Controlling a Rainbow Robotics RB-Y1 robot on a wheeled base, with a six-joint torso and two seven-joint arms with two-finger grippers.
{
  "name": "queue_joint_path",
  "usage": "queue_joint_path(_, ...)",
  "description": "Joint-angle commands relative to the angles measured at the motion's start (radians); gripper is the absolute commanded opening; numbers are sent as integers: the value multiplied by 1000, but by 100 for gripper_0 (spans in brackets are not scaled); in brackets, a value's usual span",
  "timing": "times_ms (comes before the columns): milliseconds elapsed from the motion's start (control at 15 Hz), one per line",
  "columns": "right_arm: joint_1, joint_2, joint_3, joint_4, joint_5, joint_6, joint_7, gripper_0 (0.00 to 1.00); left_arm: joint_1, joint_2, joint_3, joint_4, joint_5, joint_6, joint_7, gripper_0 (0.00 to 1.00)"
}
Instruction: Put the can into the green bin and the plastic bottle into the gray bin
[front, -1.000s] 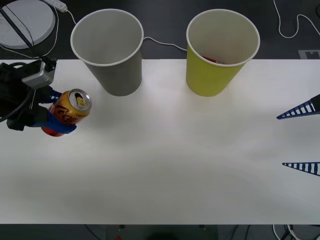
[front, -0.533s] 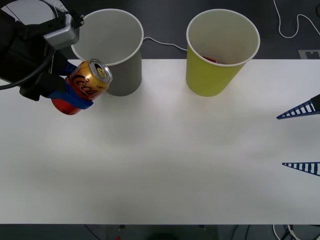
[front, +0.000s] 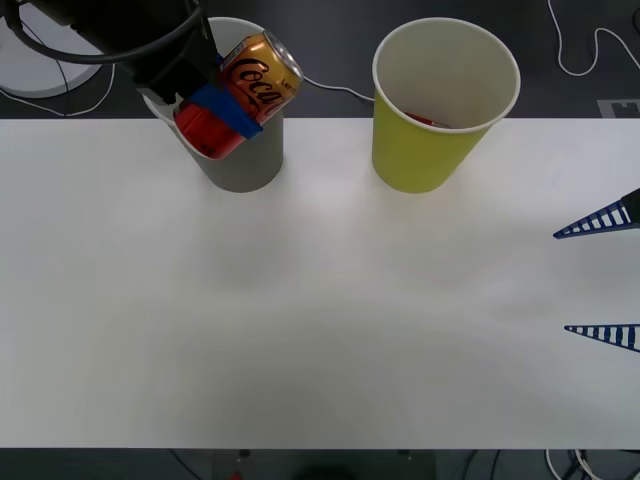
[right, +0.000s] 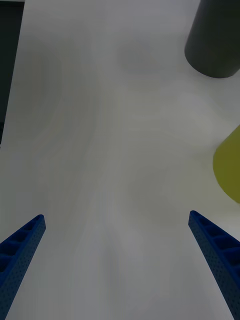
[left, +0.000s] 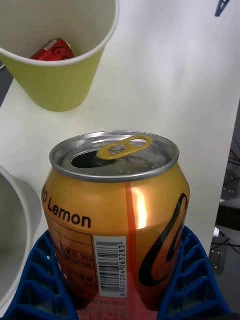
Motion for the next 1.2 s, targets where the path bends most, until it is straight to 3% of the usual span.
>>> queue_joint_path(67, 0, 0, 0, 0, 0, 0, 0, 100, -161, -74, -143, 114, 2, 39, 40, 0)
queue_joint_path(200, 0, 0, 0, 0, 0, 0, 0, 100, -277, -152, -252, 225, 13, 73, 46, 0)
queue_joint_path(733, 0, 0, 0, 0, 0, 0, 0, 100, -498, -517, -438, 696, 24, 211, 81, 0)
queue_joint_path(1200, 0, 0, 0, 0, 0, 0, 0, 100, -573, -810, -571, 1055, 51, 366, 84, 0)
